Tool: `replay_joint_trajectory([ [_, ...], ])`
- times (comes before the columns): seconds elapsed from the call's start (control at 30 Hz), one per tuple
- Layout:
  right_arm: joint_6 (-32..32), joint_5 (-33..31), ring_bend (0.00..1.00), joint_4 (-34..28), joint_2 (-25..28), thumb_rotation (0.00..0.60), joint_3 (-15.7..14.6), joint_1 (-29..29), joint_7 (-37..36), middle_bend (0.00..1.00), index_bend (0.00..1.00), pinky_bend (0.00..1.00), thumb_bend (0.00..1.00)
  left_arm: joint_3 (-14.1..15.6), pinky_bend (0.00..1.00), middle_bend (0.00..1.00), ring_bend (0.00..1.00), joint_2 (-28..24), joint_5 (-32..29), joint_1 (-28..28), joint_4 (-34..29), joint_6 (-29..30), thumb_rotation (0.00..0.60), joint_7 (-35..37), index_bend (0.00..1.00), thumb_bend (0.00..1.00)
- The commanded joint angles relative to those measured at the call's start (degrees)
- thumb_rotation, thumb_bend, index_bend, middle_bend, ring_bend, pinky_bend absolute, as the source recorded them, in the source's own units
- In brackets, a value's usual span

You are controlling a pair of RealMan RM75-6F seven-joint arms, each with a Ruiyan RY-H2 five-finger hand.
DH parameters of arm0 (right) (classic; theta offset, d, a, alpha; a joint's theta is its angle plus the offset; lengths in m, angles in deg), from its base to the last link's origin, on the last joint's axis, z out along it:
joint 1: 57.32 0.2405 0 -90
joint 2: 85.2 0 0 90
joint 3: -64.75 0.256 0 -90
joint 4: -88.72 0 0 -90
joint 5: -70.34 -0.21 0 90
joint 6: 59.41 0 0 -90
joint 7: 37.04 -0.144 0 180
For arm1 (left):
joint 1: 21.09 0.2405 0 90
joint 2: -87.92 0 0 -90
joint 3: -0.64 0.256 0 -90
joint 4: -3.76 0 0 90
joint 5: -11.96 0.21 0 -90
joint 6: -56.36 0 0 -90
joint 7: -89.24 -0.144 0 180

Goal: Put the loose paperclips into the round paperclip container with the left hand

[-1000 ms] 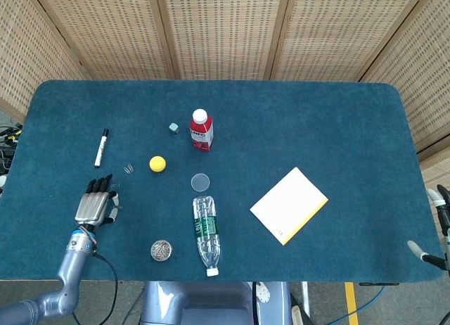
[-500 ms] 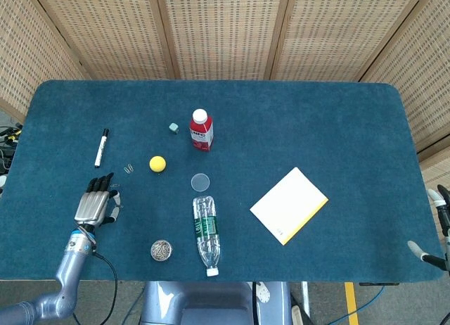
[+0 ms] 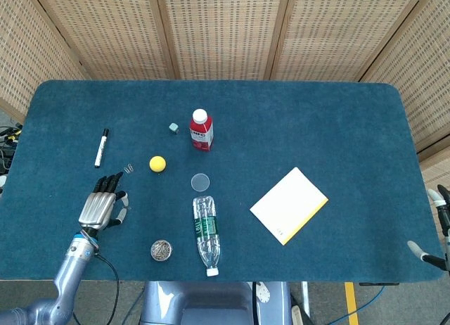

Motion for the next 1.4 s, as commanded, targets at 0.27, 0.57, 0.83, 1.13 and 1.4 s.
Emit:
replay_joint_trajectory([
  [0.27, 0.15, 0.04, 0.0, -0.06, -0.06, 0.6, 0.0, -0.05, 0.17, 0.0, 0.0, 0.0, 0.0, 6.88, 0.0, 0.0, 0.0, -3.75, 12.5, 0.87, -8.72, 3.09, 0.6, -1.04, 0.65, 0.43],
  [0.57, 0.3, 0.02, 0.0, -0.03, -0.05, 0.6, 0.03, -0.12, 0.06, 0.0, 0.0, 0.0, 0.0, 11.22, 0.0, 0.0, 0.0, -3.45, 18.47, 1.53, -10.46, 3.19, 0.6, -3.32, 0.65, 0.43],
  [0.83, 0.49, 0.07, 0.0, 0.07, 0.05, 0.6, 0.04, -0.22, -0.32, 0.0, 0.0, 0.0, 0.0, 12.67, 0.0, 0.0, 0.0, -2.21, 20.16, 2.06, -10.03, 2.67, 0.6, -4.55, 0.65, 0.43],
  [1.13, 0.49, 0.07, 0.0, 0.04, 0.11, 0.6, 0.04, -0.24, -0.5, 0.0, 0.0, 0.0, 0.0, 12.52, 0.0, 0.0, 0.0, -1.36, 19.39, 2.18, -9.78, 1.4, 0.6, -5.96, 0.63, 0.43],
  [1.4, 0.63, 0.04, 0.0, 0.06, 0.18, 0.6, 0.08, -0.32, -0.79, 0.0, 0.0, 0.0, 0.0, 12.18, 0.0, 0.0, 0.0, -1.73, 18.37, 2.2, -10.53, 0.52, 0.6, -6.56, 0.41, 0.43],
])
